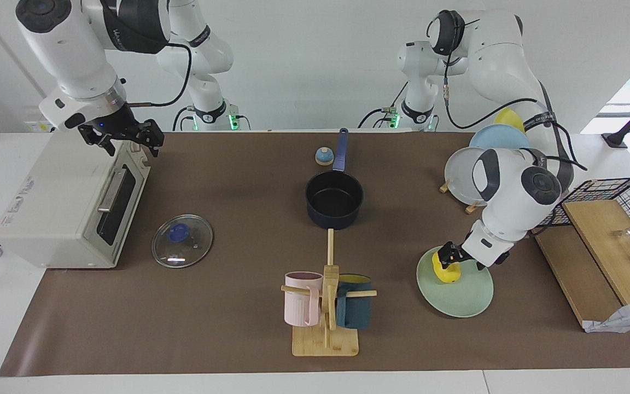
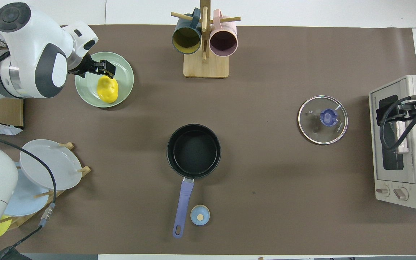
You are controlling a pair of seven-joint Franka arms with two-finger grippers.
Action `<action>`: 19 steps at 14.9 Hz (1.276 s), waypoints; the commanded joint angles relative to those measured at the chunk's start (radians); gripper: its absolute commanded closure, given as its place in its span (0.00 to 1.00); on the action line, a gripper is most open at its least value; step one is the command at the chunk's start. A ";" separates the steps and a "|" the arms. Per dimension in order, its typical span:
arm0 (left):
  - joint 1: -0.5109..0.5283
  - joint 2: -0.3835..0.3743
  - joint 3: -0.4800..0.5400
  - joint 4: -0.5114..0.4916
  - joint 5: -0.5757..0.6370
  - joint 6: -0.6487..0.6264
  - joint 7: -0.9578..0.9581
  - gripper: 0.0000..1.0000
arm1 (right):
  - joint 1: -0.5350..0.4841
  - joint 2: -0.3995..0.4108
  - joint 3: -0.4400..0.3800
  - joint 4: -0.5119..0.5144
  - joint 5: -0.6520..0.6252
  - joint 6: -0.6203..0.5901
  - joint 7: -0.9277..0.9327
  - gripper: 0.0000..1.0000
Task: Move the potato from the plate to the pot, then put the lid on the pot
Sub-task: 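Close the left gripper on the yellow potato and lift it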
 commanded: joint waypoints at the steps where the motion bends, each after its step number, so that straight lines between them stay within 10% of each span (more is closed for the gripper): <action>1: -0.013 0.002 0.010 -0.033 0.026 0.047 -0.007 0.00 | -0.003 -0.018 0.012 -0.019 0.017 -0.007 -0.001 0.00; 12: -0.007 -0.024 0.010 -0.173 0.021 0.181 -0.015 0.00 | 0.006 -0.009 0.017 -0.027 0.065 0.078 -0.083 0.00; 13: -0.008 -0.025 0.010 -0.173 0.021 0.176 -0.015 0.14 | 0.006 -0.008 0.017 -0.027 0.065 0.078 -0.083 0.00; 15: -0.007 -0.025 0.010 -0.170 0.023 0.162 -0.012 0.93 | 0.004 -0.003 0.017 -0.027 0.066 0.079 -0.083 0.00; 19: -0.015 -0.028 0.012 -0.096 0.017 0.066 -0.032 1.00 | 0.007 0.060 0.017 -0.025 0.066 0.142 -0.083 0.00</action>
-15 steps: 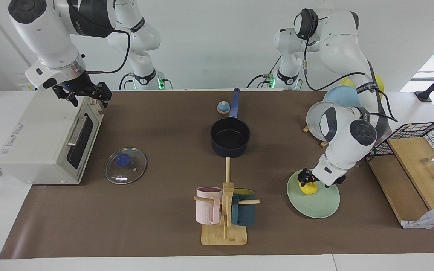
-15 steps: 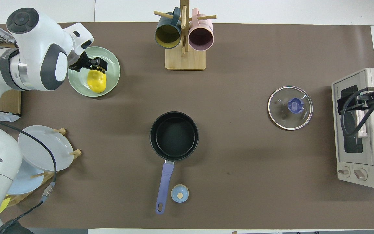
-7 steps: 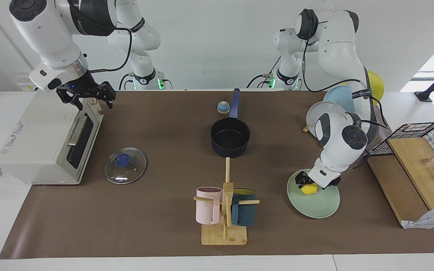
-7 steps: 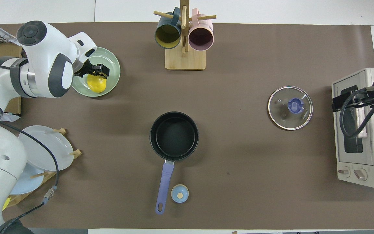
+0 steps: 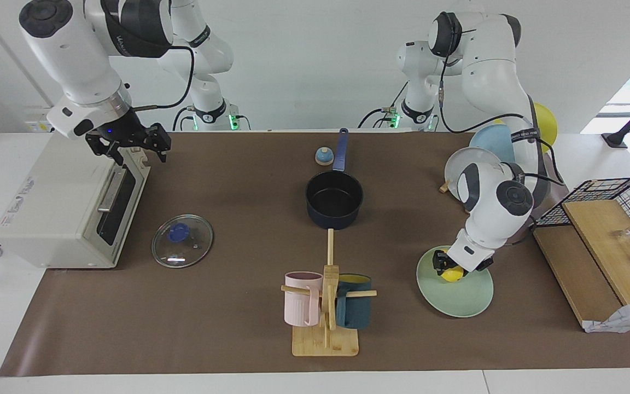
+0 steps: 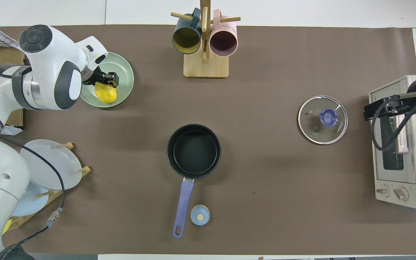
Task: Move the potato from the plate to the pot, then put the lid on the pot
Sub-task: 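Carry the potato over the black pot while the right gripper reaches the lid, then lower the potato into the pot while the right gripper grasps the lid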
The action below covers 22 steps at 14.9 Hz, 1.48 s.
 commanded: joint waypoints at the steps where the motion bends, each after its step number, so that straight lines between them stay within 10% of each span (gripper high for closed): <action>1: -0.008 -0.047 0.004 0.059 -0.004 -0.114 -0.046 1.00 | 0.010 0.048 0.004 -0.015 0.014 0.072 -0.007 0.00; 9: -0.211 -0.349 -0.002 0.017 -0.089 -0.395 -0.444 1.00 | 0.024 0.098 0.004 -0.298 0.014 0.464 -0.082 0.00; 15: -0.423 -0.485 -0.002 -0.376 -0.089 -0.096 -0.532 1.00 | 0.007 0.196 0.002 -0.355 0.006 0.612 -0.180 0.00; 22: -0.521 -0.440 -0.002 -0.522 -0.087 0.090 -0.555 1.00 | 0.007 0.224 0.002 -0.359 0.007 0.644 -0.199 0.00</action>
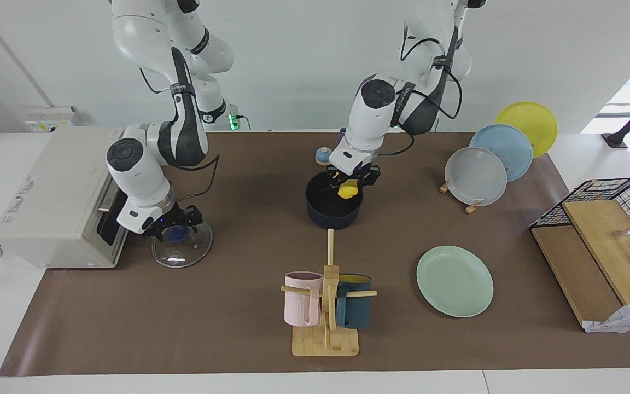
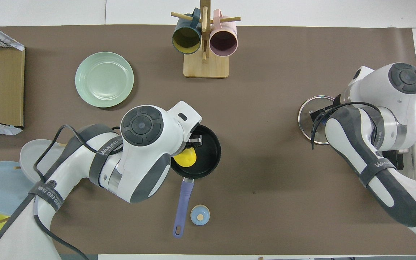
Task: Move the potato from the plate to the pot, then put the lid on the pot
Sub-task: 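Lower the potato into the pot while the right gripper grasps the lid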
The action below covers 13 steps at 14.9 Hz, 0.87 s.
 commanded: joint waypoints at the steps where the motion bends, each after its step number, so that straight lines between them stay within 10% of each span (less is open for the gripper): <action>1: -0.036 -0.009 0.019 -0.037 -0.005 0.049 -0.011 1.00 | -0.010 -0.003 0.006 -0.005 0.006 0.014 -0.032 0.00; 13: -0.088 0.087 0.019 -0.036 0.093 0.163 -0.001 1.00 | -0.029 -0.007 0.008 -0.031 0.013 0.014 -0.068 0.16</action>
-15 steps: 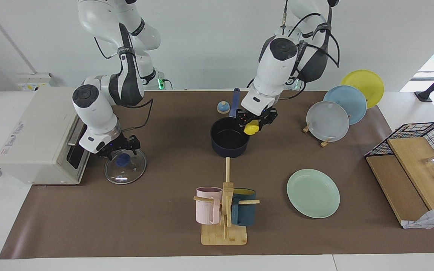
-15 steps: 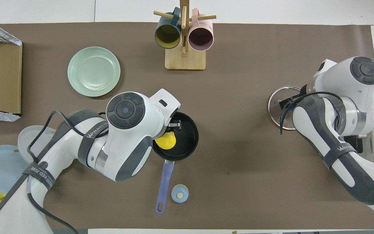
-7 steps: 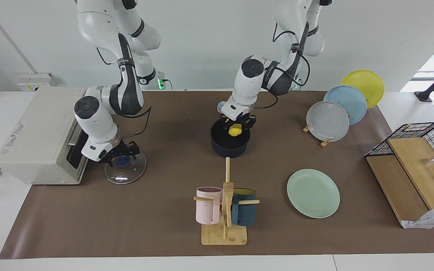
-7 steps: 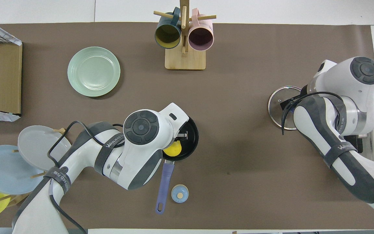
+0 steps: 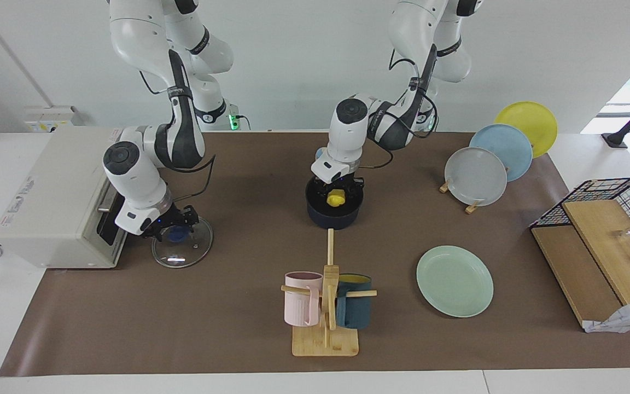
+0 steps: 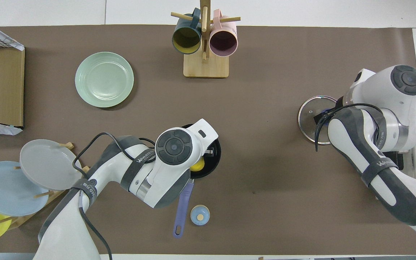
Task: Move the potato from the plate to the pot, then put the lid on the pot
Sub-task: 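Lower the potato into the pot while the right gripper grasps the lid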
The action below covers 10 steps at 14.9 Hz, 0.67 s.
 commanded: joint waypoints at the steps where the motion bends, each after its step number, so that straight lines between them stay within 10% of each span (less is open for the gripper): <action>1: -0.035 -0.003 0.018 -0.016 0.022 0.031 -0.002 1.00 | -0.008 -0.008 0.006 -0.015 0.012 0.014 -0.030 0.24; 10: -0.046 0.030 0.018 -0.028 0.048 0.071 0.065 1.00 | 0.001 -0.017 0.026 0.054 0.026 -0.104 -0.030 0.71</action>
